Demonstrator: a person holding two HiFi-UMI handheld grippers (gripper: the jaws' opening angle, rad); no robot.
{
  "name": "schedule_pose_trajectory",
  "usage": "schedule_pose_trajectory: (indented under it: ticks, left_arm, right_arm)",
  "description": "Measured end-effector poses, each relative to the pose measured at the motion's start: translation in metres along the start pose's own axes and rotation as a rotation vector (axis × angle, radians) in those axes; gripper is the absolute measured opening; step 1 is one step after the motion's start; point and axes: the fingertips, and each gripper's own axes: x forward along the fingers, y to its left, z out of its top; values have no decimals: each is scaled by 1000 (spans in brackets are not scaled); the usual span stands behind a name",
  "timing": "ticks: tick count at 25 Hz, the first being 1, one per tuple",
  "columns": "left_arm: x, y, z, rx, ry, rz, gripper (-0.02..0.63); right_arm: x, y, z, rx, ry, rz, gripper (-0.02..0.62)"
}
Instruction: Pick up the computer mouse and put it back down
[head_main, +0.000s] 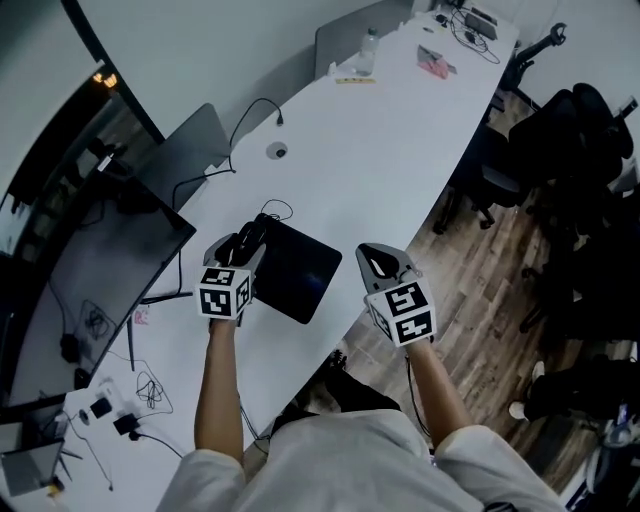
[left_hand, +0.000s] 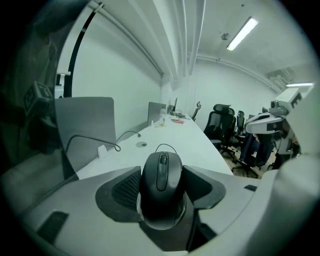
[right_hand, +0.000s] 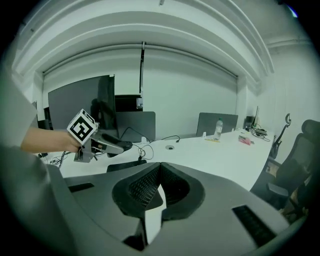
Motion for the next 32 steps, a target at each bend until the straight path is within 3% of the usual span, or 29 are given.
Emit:
schedule_pose_trajectory:
  ticks: [6,13,19,26,32]
  left_arm:
    - [51,-29,-39,-47,112,-50,273]
    - [72,-59,-84,-55,224,-92,275]
    - [77,-71,-111,101,324,-83,276]
    - [75,-74,-117,185,318,-91,308]
    - [14,-75,-92,187,207,-132,318]
  right_arm:
    - [34,-24,-21,32,40,61,14]
    - [54,-31,-37,51,72,99,14]
    - [54,-29,-50,67,99,103,14]
    - [23,-13,-39,59,74,49,14]
    - [-30,7,-13,38,6,-41,14]
